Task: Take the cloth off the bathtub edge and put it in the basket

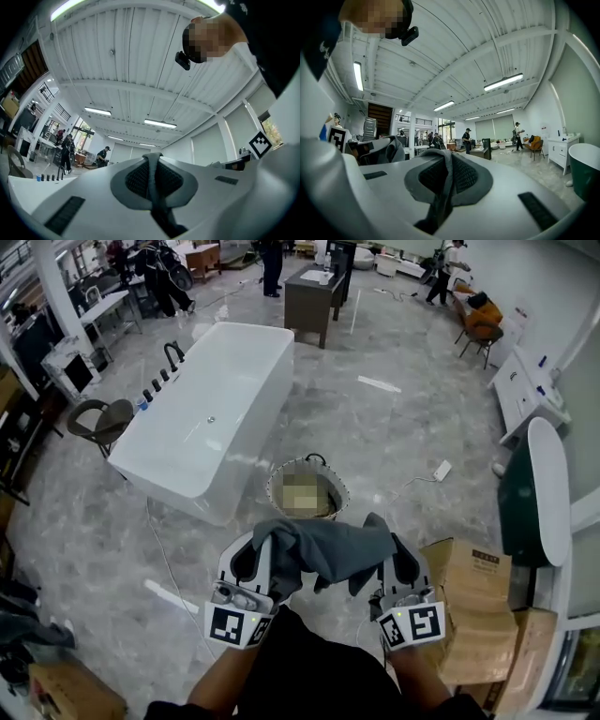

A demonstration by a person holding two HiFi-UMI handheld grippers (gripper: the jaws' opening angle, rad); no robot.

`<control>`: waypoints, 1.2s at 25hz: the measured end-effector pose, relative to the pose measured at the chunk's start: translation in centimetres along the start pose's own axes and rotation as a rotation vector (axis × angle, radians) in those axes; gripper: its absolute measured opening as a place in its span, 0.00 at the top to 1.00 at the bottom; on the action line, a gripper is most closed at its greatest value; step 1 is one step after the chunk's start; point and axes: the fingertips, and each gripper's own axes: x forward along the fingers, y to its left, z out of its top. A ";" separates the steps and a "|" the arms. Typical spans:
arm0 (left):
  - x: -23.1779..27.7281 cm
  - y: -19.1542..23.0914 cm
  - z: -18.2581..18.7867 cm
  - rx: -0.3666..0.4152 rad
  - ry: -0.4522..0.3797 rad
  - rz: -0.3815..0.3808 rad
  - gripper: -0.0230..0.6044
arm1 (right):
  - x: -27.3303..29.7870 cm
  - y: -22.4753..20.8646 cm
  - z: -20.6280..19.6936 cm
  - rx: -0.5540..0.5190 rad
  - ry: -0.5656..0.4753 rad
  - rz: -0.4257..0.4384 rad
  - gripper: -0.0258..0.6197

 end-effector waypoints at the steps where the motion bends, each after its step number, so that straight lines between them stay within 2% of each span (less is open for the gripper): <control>1: 0.9 0.7 0.0 -0.009 -0.004 -0.014 0.93 | 1.2 0.1 0.4 -0.002 -0.004 -0.007 0.90; 7: 7.3 4.6 0.4 -0.033 -0.028 -0.089 0.93 | 7.4 0.1 2.4 -0.004 -0.030 -0.058 0.90; 16: 15.1 9.6 2.5 -0.024 -0.097 -0.191 0.93 | 14.4 -1.9 4.9 0.007 -0.096 -0.147 0.90; 24: 19.8 13.9 1.1 -0.025 -0.082 -0.173 0.93 | 20.2 -2.5 5.8 0.038 -0.109 -0.124 0.90; 30: 23.2 15.6 0.3 0.058 -0.075 -0.166 0.93 | 24.3 -2.8 5.9 0.065 -0.095 -0.078 0.90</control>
